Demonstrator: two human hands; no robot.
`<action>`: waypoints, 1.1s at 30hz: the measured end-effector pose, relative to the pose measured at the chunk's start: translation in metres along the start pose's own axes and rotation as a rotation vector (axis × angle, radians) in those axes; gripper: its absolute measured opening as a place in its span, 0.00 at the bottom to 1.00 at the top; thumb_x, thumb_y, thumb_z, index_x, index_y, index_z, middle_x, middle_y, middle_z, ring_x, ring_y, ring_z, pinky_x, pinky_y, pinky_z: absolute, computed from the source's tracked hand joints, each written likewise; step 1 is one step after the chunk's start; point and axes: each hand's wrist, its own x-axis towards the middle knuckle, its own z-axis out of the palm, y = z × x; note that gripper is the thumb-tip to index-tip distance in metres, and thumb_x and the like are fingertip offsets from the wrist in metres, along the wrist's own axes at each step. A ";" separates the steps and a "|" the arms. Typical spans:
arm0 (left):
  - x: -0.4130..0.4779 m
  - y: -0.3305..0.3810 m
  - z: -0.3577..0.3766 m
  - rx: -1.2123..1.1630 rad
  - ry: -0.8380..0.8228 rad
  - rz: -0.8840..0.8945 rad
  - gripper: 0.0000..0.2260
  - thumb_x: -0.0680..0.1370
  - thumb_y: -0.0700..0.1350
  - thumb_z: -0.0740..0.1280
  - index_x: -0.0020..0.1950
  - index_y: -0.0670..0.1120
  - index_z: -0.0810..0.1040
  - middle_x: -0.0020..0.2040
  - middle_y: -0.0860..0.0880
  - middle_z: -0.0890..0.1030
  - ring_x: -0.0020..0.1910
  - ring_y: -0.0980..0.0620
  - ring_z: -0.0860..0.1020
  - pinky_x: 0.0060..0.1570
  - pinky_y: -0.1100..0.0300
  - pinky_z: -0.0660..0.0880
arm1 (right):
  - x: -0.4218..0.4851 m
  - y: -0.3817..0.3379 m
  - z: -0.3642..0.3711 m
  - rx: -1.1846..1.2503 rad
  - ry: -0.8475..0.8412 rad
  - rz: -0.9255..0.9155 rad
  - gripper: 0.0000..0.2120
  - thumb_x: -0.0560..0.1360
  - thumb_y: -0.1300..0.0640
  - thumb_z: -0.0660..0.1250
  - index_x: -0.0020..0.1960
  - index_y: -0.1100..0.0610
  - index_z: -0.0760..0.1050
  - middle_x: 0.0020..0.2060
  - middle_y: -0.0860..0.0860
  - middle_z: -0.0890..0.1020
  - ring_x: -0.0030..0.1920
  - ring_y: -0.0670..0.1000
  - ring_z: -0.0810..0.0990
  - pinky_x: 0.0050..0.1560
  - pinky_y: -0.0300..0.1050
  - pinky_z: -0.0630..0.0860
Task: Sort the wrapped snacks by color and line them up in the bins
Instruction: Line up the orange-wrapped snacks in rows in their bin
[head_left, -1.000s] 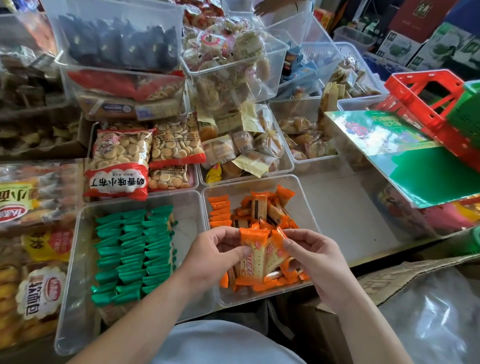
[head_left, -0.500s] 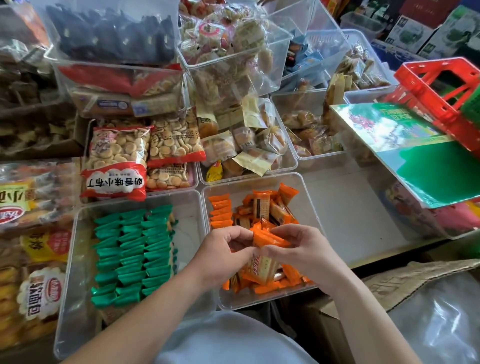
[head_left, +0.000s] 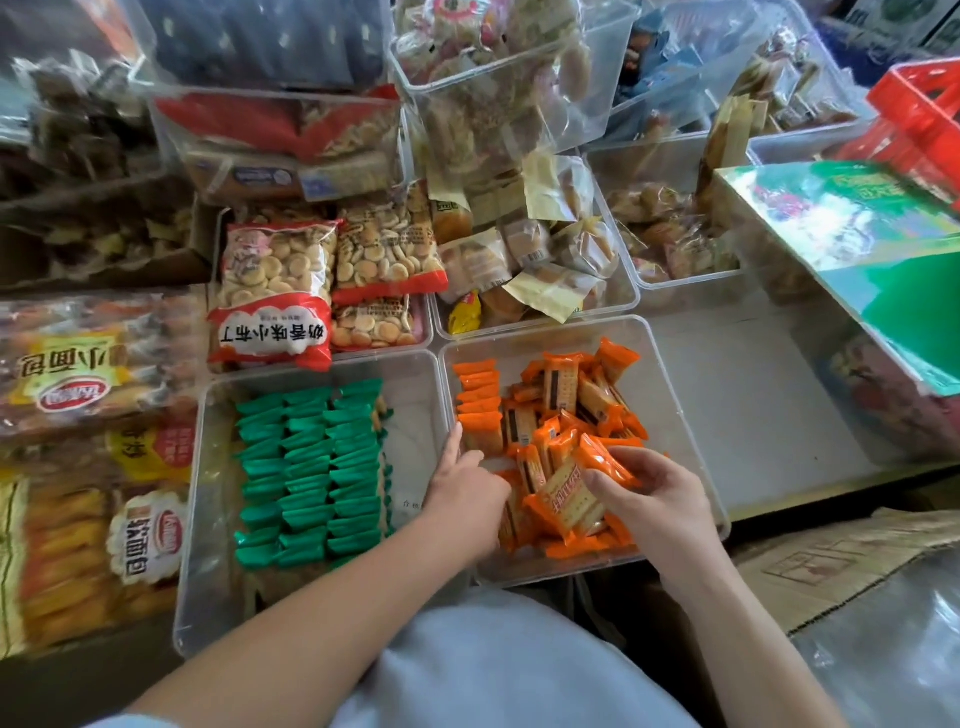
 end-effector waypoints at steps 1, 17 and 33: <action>-0.002 -0.001 0.000 -0.029 0.040 0.008 0.14 0.78 0.54 0.71 0.62 0.52 0.82 0.64 0.48 0.82 0.79 0.44 0.64 0.75 0.39 0.26 | -0.001 0.001 -0.001 0.004 0.000 -0.003 0.14 0.71 0.52 0.81 0.56 0.45 0.84 0.47 0.41 0.87 0.47 0.41 0.86 0.46 0.43 0.85; -0.052 -0.031 0.007 -1.104 0.370 -0.068 0.06 0.74 0.47 0.70 0.44 0.58 0.84 0.50 0.60 0.80 0.47 0.58 0.79 0.51 0.57 0.80 | -0.017 0.000 0.008 0.072 -0.031 -0.025 0.18 0.71 0.52 0.81 0.59 0.48 0.82 0.50 0.45 0.86 0.51 0.46 0.86 0.49 0.48 0.86; -0.074 -0.037 0.015 -1.391 0.298 0.071 0.21 0.68 0.40 0.83 0.59 0.50 0.86 0.63 0.60 0.82 0.52 0.59 0.85 0.55 0.60 0.82 | -0.019 -0.001 -0.010 0.063 0.039 0.008 0.18 0.73 0.49 0.79 0.61 0.49 0.82 0.53 0.48 0.86 0.52 0.49 0.87 0.52 0.53 0.86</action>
